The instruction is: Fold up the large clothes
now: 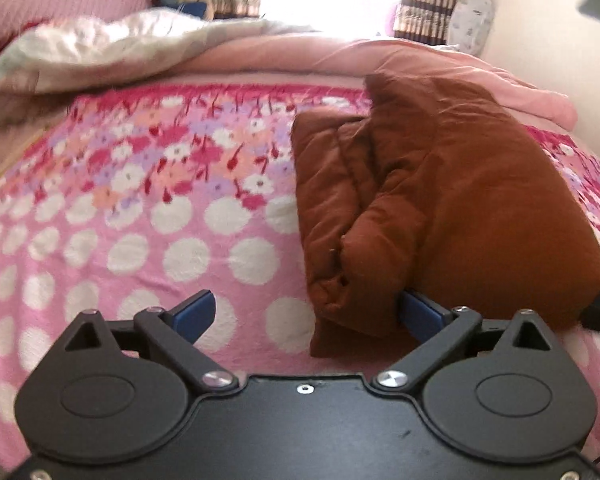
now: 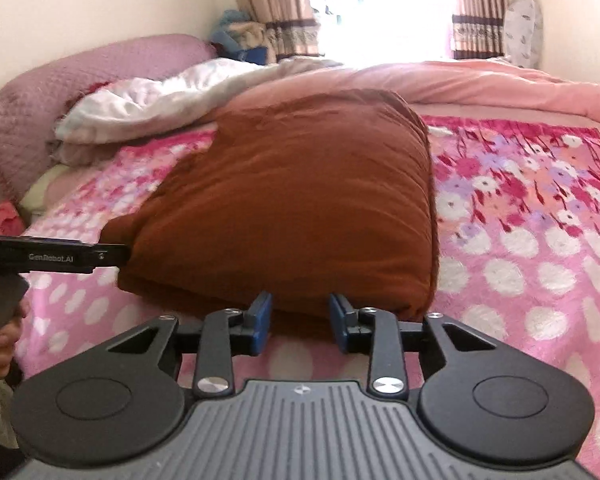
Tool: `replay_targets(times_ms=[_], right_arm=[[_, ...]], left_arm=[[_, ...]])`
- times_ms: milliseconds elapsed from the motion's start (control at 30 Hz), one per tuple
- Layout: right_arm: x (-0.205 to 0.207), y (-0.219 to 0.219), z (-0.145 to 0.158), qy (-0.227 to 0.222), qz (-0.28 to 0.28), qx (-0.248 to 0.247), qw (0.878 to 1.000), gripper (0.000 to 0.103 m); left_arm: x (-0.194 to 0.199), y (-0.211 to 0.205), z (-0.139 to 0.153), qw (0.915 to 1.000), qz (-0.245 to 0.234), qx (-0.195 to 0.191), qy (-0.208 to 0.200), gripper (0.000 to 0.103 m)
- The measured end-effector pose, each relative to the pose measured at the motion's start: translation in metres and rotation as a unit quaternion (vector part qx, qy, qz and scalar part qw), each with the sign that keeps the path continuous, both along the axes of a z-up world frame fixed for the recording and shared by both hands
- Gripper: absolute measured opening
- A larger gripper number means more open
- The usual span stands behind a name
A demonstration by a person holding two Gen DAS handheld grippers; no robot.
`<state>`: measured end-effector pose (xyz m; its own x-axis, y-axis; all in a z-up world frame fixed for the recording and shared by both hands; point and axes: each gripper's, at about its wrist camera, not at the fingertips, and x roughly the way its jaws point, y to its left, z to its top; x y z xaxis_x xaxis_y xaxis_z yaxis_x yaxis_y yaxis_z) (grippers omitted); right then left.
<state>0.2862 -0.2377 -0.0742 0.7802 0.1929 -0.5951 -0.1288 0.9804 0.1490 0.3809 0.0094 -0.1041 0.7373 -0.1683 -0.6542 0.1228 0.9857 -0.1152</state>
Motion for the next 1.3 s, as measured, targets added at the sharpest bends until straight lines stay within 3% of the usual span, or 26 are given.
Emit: replay_targets(times_ms=[167,333,467,600,667,733,867,900,933,1000,1167,1200,1233,1300], right_arm=[[0.020,-0.012,-0.036,0.068,-0.034,0.022,0.997,0.030],[0.000,-0.019,-0.013,0.028,-0.008,0.046,0.999,0.030],[-0.011,-0.017,0.005,-0.003,0.016,0.040,0.999,0.030],[-0.006,-0.007,-0.002,0.003,0.054,0.034,0.998,0.030],[0.003,-0.001,-0.008,0.012,0.066,0.030,0.997,0.030],[0.013,0.004,-0.013,0.009,0.059,0.019,0.998,0.030],[0.021,-0.006,-0.023,0.011,0.006,-0.017,1.000,0.028],[0.021,-0.012,-0.025,0.017,-0.005,-0.017,1.000,0.024],[0.021,-0.020,-0.027,0.022,-0.012,-0.012,1.000,0.011],[0.018,-0.031,-0.029,0.032,-0.021,0.004,0.999,0.009],[0.007,-0.046,-0.031,0.033,-0.054,-0.004,0.998,0.009],[0.005,-0.048,-0.030,0.033,-0.064,-0.014,0.997,0.014],[0.004,-0.048,-0.030,0.030,-0.067,-0.023,0.997,0.025],[-0.004,-0.047,-0.024,0.022,-0.056,-0.025,0.998,0.027]], left_arm=[[0.014,0.005,-0.009,0.9993,-0.006,-0.021,0.030,0.103],[0.000,0.007,0.009,0.9997,-0.015,-0.016,0.007,0.103],[-0.013,0.002,0.023,0.9976,-0.053,0.043,-0.008,0.101],[-0.013,-0.009,0.006,0.9909,-0.081,0.108,0.003,0.100],[-0.002,-0.012,-0.006,0.9932,-0.073,0.090,0.016,0.100],[0.011,-0.008,-0.014,0.9972,-0.050,0.045,0.032,0.102],[0.028,0.009,-0.030,0.9965,-0.042,-0.019,0.071,0.102],[0.028,0.010,-0.031,0.9965,-0.045,-0.016,0.068,0.103],[0.028,0.008,-0.032,0.9966,-0.049,-0.005,0.065,0.103],[0.027,0.002,-0.034,0.9969,-0.050,0.012,0.060,0.103],[0.024,0.003,-0.033,0.9967,-0.049,0.008,0.063,0.103],[0.022,0.003,-0.031,0.9966,-0.049,0.009,0.066,0.102],[0.020,0.004,-0.026,0.9964,-0.052,0.016,0.064,0.102],[0.008,0.001,-0.017,0.9962,-0.061,0.042,0.047,0.099]])
